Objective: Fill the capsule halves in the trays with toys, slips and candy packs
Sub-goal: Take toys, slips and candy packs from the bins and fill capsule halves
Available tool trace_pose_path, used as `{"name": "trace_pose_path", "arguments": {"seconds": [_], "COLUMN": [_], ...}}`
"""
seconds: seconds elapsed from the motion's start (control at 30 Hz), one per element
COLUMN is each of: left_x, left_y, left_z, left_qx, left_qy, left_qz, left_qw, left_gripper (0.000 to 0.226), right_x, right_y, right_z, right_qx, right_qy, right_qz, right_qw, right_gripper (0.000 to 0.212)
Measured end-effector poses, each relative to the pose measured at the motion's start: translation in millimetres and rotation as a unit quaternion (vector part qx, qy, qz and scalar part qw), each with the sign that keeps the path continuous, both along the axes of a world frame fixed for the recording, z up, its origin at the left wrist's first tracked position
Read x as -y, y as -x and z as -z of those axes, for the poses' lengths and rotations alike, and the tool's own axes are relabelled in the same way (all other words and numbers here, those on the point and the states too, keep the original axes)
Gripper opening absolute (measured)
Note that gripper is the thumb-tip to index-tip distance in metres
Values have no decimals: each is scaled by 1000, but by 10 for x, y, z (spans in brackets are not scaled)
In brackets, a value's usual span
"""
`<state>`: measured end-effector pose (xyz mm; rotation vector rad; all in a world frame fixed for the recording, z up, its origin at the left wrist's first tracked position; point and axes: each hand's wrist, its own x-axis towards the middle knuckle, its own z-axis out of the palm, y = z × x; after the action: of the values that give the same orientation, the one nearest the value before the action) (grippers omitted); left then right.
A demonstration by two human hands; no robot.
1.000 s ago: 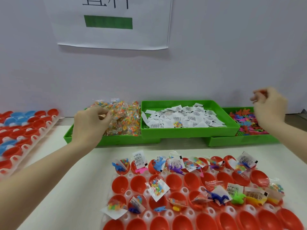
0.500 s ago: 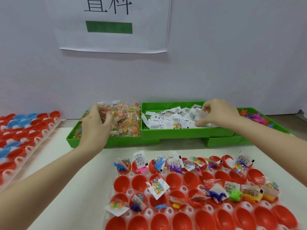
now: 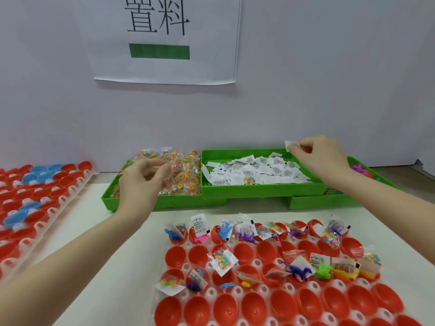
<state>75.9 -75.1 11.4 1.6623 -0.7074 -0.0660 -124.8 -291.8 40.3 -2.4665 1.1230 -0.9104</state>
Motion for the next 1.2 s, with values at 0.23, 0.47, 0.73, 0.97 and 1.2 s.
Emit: {"name": "trace_pose_path", "arguments": {"seconds": [0.23,0.47,0.73,0.97,1.2], "left_x": [-116,-403,-747,-963,-1270], "left_y": [706,1369,1499,1476,1337], "left_z": [-262,-474,-590,-610,-349], "left_qx": [-163,-339,-293,-179,6], "left_qy": [52,105,106,52,-105], "left_qz": [152,267,278,277,232], "left_qw": [973,896,909,943,967], "left_gripper": [7,38,21,18,20], "right_x": [-1044,-1706,-1940,-2073,-2217], "right_y": [86,287,464,599,646], "right_z": [-292,-228,-295,-316,-204], "right_qx": [205,245,222,202,179], "right_qy": [-291,-269,-161,-199,-283], "right_qz": [-246,-330,-284,-292,-332], "right_qw": [902,871,919,914,882], "right_gripper": [34,15,34,44,26]}}
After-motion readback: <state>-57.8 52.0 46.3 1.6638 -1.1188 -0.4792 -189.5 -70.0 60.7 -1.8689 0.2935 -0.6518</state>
